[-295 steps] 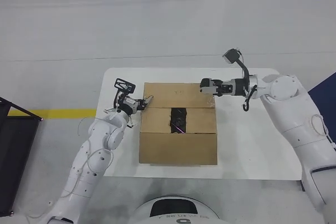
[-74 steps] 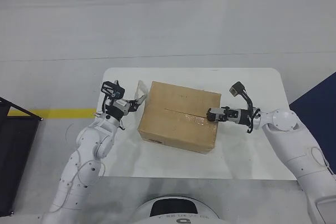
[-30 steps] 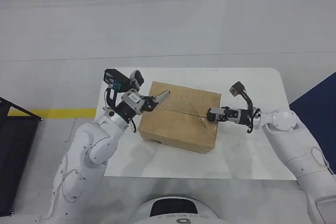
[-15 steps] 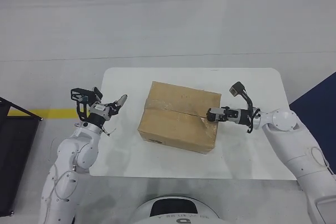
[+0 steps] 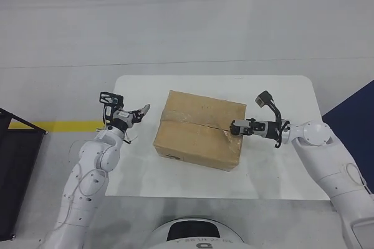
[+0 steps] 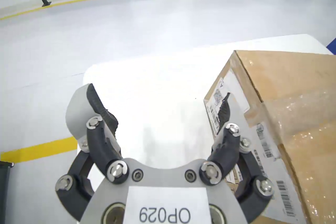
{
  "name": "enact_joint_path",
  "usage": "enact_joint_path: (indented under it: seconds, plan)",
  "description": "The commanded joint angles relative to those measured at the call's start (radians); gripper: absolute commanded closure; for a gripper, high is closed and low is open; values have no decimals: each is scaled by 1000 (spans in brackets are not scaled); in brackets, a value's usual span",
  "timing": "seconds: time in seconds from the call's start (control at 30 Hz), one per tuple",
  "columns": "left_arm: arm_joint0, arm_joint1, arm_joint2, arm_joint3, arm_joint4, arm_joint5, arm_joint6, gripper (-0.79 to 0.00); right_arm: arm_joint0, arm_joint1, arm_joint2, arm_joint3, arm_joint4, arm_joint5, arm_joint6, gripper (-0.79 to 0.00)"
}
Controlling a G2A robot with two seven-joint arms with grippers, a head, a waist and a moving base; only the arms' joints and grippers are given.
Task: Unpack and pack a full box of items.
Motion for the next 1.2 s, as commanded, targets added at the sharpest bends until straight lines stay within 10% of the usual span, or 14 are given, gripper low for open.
enact_joint_path:
  seconds: [0.0, 1.17]
  plan:
    - [-22, -5, 25, 22, 6, 16, 2, -785, 0, 0, 0, 0, 0, 0, 0, -785]
    - [-56, -24, 143, 21, 103, 30, -7, -785, 0, 0, 0, 0, 0, 0, 0, -785]
